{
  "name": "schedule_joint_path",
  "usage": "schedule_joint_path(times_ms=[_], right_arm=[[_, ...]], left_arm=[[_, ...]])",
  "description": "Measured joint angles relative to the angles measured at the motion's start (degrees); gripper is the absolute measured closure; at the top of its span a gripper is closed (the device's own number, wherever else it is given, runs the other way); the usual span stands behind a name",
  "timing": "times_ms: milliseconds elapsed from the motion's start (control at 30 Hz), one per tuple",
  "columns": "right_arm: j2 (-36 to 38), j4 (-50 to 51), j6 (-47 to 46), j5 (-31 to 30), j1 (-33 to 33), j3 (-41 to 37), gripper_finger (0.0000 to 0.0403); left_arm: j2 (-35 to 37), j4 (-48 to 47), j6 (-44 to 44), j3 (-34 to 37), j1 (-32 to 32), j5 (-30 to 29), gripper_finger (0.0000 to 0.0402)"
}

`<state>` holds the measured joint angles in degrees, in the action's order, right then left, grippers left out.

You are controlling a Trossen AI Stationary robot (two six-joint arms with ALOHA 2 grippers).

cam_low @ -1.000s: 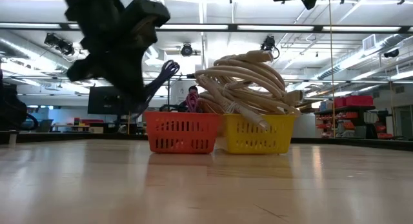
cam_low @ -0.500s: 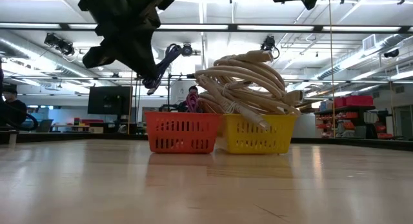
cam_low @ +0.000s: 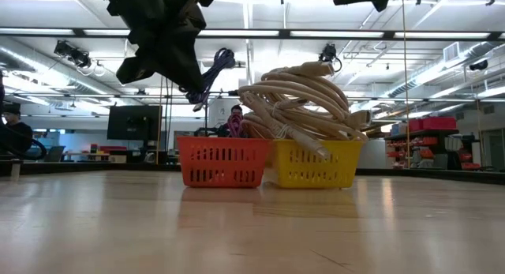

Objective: Pick & Place USB Port
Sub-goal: Put the blue charger cable into the orange bin

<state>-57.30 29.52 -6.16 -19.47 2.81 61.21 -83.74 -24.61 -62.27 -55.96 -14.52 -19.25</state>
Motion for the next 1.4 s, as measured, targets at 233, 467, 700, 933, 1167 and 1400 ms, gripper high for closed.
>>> schedule_joint_path(times_ms=[233,467,700,933,1167,1400], right_arm=[[0.0,-0.4,-2.0,-1.7,0.0,0.0,0.0342],[0.0,-0.5,-5.3,-5.9,-0.1,0.0,0.0342],[0.0,-1.5,-7.9,-8.2,-0.1,0.0,0.0342],[0.0,-1.8,-9.9,-9.9,-0.1,0.0,0.0342],[0.0,-2.3,-11.4,-11.6,-0.2,0.0,0.0342],[0.0,-4.3,-11.4,-12.1,-0.2,0.0,0.0342]], left_arm=[[0.0,0.0,3.3,0.0,0.0,2.1,0.0387],[0.3,-0.1,8.2,0.0,0.8,3.8,0.0387],[0.3,0.3,13.4,0.0,3.2,7.3,0.0387],[5.5,-1.0,18.5,0.0,5.0,8.1,0.0387],[14.7,-5.9,22.3,-0.1,7.5,3.0,0.0387],[13.1,-7.8,26.5,0.2,7.7,4.1,0.0387]])
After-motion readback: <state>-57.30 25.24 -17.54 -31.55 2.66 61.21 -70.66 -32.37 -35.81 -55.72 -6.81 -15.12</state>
